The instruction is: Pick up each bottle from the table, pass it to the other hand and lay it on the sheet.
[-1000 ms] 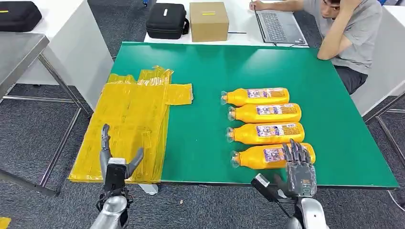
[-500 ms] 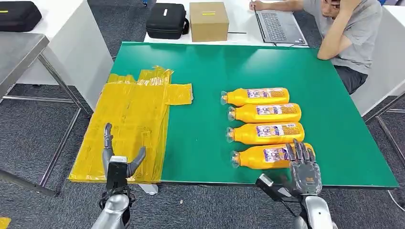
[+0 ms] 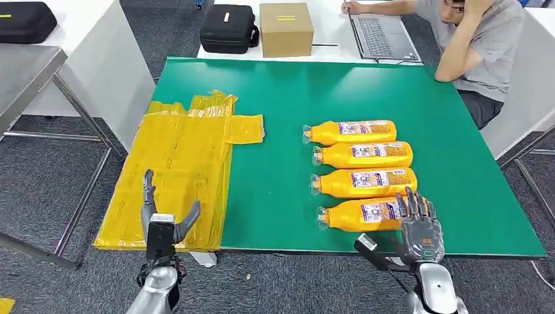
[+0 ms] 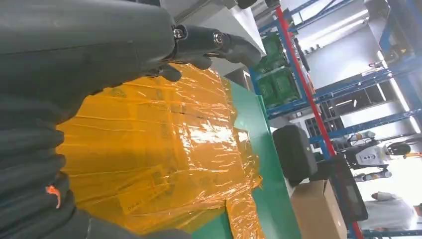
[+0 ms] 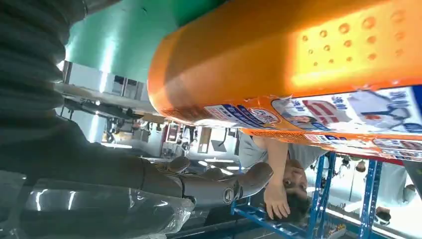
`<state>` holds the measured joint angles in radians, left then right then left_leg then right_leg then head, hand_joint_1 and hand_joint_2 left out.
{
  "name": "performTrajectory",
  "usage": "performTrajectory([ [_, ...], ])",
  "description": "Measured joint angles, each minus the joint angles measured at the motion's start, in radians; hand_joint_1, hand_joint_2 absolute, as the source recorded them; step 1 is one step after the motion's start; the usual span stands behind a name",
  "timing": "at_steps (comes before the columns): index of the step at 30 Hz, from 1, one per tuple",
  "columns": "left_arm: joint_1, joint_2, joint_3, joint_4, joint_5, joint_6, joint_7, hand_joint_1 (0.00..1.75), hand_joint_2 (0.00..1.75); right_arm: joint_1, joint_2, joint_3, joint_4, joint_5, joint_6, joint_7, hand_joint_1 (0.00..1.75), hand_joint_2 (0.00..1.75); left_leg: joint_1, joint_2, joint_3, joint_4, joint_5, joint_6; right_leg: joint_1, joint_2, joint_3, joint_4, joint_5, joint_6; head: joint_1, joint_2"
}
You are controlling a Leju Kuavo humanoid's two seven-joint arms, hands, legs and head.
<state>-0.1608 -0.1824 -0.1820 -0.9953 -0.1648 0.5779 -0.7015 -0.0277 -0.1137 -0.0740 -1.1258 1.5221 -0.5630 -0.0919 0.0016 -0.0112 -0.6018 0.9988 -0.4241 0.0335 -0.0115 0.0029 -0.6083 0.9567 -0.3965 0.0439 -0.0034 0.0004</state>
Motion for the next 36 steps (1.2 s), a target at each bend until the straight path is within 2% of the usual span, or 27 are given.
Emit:
performTrajectory([
  [17,-0.007,-0.003,-0.005,0.0,0.007,0.016,0.0,0.0,1.75,-0.1,-0.01,-0.029,0.162,-0.1,-0.066,-0.098,0.0,1.75,0.0,0.001,0.001,0.0,0.0,0.0,0.0,0.0,0.001,0.0,0.001,0.0,0.0,0.0],
  [26,-0.01,-0.005,-0.007,0.0,0.007,0.017,0.0,0.0,1.75,-0.119,-0.01,-0.035,0.196,-0.106,-0.071,-0.105,0.0,1.75,0.0,0.002,0.001,0.0,0.0,0.0,0.0,0.001,0.001,0.0,0.002,-0.002,0.0,0.0],
  [31,-0.014,-0.005,-0.009,0.0,0.008,0.026,0.0,0.0,1.75,-0.126,-0.01,-0.04,0.216,-0.161,-0.068,-0.149,0.0,1.75,0.0,0.002,0.001,0.0,0.0,0.001,0.0,0.001,0.001,0.0,0.002,-0.002,0.0,0.0],
  [32,-0.015,-0.005,-0.01,0.0,0.01,0.027,0.0,0.0,1.75,-0.127,-0.01,-0.041,0.222,-0.177,-0.062,-0.163,0.63,1.75,0.0,0.002,0.002,0.0,0.001,0.001,0.0,0.001,0.001,0.0,0.002,-0.002,0.0,0.0],
  [33,-0.016,-0.005,-0.012,0.0,0.012,0.027,0.0,0.0,1.75,-0.13,-0.011,-0.043,0.229,-0.189,-0.056,-0.174,1.55,1.75,0.0,0.002,0.002,0.0,0.001,0.001,0.0,0.001,0.001,0.0,0.002,-0.002,0.0,0.0],
  [34,-0.017,-0.005,-0.014,0.0,0.017,0.027,0.0,0.0,1.75,-0.133,-0.014,-0.043,0.24,-0.196,-0.05,-0.185,1.71,1.75,0.0,0.002,0.002,0.0,0.001,0.001,0.0,0.001,0.001,0.0,0.002,-0.002,0.0,0.0],
  [36,-0.02,-0.006,-0.019,0.0,0.021,0.029,0.0,0.0,1.75,-0.14,-0.019,-0.043,0.261,-0.205,-0.036,-0.203,1.73,1.75,0.0,0.002,0.002,0.0,0.001,0.001,0.0,0.002,0.001,0.0,0.002,-0.002,0.0,0.0],
])
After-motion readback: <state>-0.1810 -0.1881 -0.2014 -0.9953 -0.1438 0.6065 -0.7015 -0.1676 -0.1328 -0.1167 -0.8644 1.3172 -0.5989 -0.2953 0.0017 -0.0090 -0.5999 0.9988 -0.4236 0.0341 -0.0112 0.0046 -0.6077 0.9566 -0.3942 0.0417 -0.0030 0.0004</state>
